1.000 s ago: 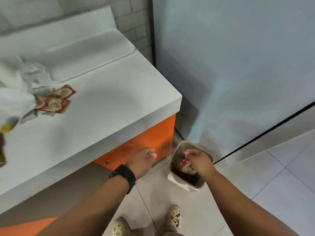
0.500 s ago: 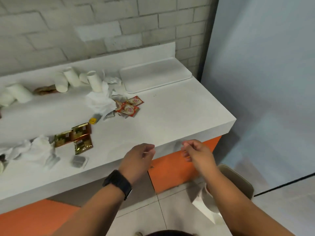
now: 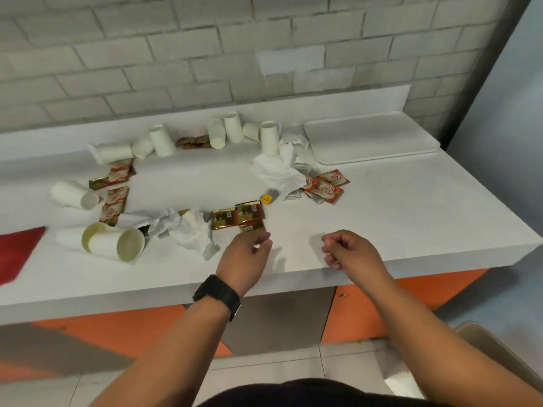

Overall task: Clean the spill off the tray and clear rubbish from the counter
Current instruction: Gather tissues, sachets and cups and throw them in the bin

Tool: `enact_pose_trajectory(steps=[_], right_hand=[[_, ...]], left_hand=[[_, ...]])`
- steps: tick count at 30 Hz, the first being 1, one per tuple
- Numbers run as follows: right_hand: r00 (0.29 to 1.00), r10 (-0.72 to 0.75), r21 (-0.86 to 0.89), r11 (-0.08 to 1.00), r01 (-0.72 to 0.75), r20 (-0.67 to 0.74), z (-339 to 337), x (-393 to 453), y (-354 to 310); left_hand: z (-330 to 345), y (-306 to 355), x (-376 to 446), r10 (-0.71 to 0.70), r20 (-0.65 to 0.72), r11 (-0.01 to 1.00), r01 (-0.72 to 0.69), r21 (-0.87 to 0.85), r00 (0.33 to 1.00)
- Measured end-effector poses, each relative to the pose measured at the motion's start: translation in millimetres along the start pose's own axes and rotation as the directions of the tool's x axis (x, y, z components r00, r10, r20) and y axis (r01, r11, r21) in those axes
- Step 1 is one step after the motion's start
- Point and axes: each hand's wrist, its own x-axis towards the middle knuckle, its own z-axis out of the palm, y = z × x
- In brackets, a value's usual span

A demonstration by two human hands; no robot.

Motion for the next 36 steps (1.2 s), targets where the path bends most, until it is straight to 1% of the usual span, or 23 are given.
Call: enact_pose_trajectory(steps=[1, 3, 6, 7, 8, 10, 12, 14, 16, 19, 21, 25, 29, 33, 36], right_hand=[[1.0, -0.014, -0.026, 1.0, 0.014, 0.008, 4.6, 1.7, -0.5], [0.997, -0.06, -0.138, 0.988, 0.065, 0.045, 23.3, 4.8, -3.7], [0.988, -0.096, -0.351, 0.927, 0.133, 0.121, 59.0, 6.5, -12.4], [0.984, -0.106, -0.402, 0.903, 0.155, 0.142, 65.6, 6.3, -15.1], [0.979, -0.121, -0.447, 0.876, 0.182, 0.163, 72.4, 5.8, -17.4], [0.968, -0.158, -0.523, 0.818, 0.239, 0.195, 87.2, 7.1, -19.5], [0.959, -0.181, -0.601, 0.75, 0.277, 0.217, 100.9, 9.1, -20.7], [0.955, -0.18, -0.676, 0.675, 0.295, 0.237, 112.7, 11.6, -22.4], [0.953, -0.156, -0.74, 0.601, 0.301, 0.262, 125.2, 15.9, -24.3], [0.951, -0.095, -0.812, 0.501, 0.301, 0.294, 137.2, 24.2, -24.6], [0.951, -0.083, -0.844, 0.442, 0.303, 0.298, 140.1, 29.1, -23.8], [0.946, -0.136, -0.855, 0.405, 0.325, 0.295, 138.9, 34.0, -21.2], [0.944, -0.211, -0.853, 0.411, 0.322, 0.254, 135.4, 35.8, -18.7], [0.94, -0.282, -0.855, 0.422, 0.302, 0.193, 135.9, 37.6, -15.5], [0.926, -0.346, -0.856, 0.424, 0.296, 0.149, 136.0, 38.4, -14.2]], left_hand=[[-4.3, -3.8, 3.7, -0.001, -0.034, 1.0, 0.001, -0.008, 0.999], [-20.3, -19.5, 9.5, -0.016, -0.118, 1.0, 0.019, 0.017, 0.993], [-47.9, -54.6, 19.9, 0.008, -0.273, 0.979, 0.048, 0.199, 0.962], [-53.9, -64.9, 24.2, 0.004, -0.291, 0.959, 0.079, 0.273, 0.957], [-61.0, -75.1, 27.7, -0.017, -0.285, 0.929, 0.12, 0.351, 0.958], [-74.0, -95.8, 36.8, -0.103, -0.217, 0.838, 0.202, 0.507, 0.971], [-83.9, -109.3, 46.7, -0.194, -0.14, 0.752, 0.239, 0.615, 0.971], [-88.9, -114.7, 55.1, -0.244, -0.096, 0.724, 0.247, 0.644, 0.965], [-93.1, -119.7, 63.1, -0.297, -0.073, 0.72, 0.273, 0.638, 0.952], [-99.5, -128.5, 75.9, -0.41, -0.022, 0.711, 0.334, 0.619, 0.912], [-102.1, -133.3, 83.9, -0.437, -0.004, 0.716, 0.351, 0.603, 0.899], [-101.2, -141.0, 94.6, -0.358, -0.028, 0.719, 0.295, 0.63, 0.933], [-98.3, -143.7, 98.6, -0.241, -0.075, 0.757, 0.236, 0.609, 0.967], [-95.6, -142.9, 94.5, -0.085, -0.138, 0.84, 0.145, 0.522, 0.987], [-95.2, -144.9, 91.8, 0.03, -0.185, 0.895, 0.056, 0.442, 0.982]])
